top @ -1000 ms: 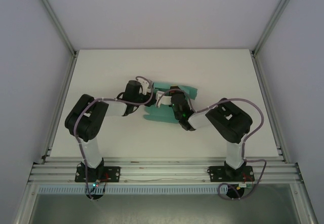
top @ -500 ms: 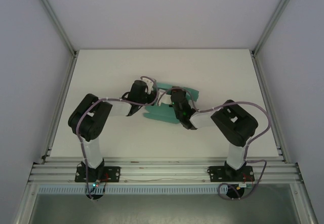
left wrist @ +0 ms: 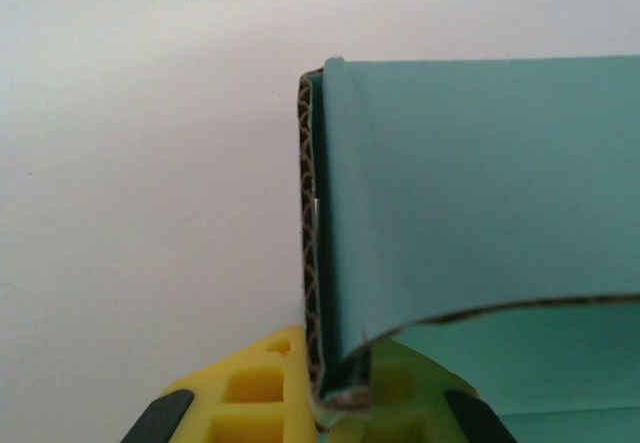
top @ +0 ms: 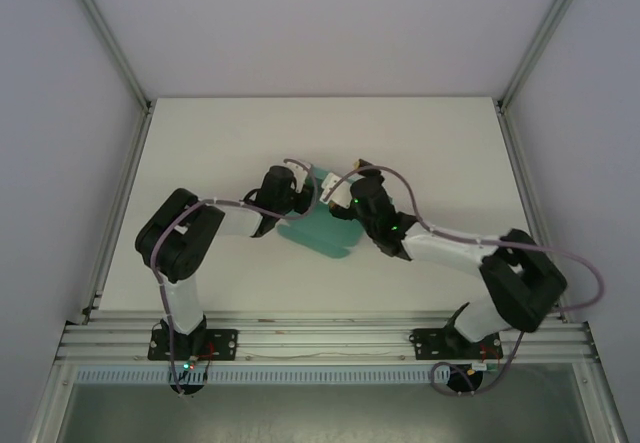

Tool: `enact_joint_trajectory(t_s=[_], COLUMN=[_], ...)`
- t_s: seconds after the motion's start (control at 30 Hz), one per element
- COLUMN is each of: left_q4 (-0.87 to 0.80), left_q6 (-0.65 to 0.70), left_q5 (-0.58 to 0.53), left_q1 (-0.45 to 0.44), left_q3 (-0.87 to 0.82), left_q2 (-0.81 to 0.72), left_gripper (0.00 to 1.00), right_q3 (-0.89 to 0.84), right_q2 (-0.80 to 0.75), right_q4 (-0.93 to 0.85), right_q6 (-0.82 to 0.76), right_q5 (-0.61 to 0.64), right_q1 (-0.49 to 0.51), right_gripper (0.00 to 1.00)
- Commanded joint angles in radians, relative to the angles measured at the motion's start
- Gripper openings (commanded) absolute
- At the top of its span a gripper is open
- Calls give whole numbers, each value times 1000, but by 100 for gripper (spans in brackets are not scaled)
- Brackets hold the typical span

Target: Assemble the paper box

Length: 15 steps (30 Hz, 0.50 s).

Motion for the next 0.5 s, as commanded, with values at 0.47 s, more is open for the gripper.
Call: enact_joint_trajectory(t_s=[0.47], left_q4=[31], left_q6=[82], left_q5=[0], left_q1=[-96], left_q3=[-144], left_q2=[-97], left_gripper=[7], right_q3=[262], right_q2=[85], right_q4=[-412], right_q6=[740], right_q5=[-399], right_q1=[-200], right_gripper=[99])
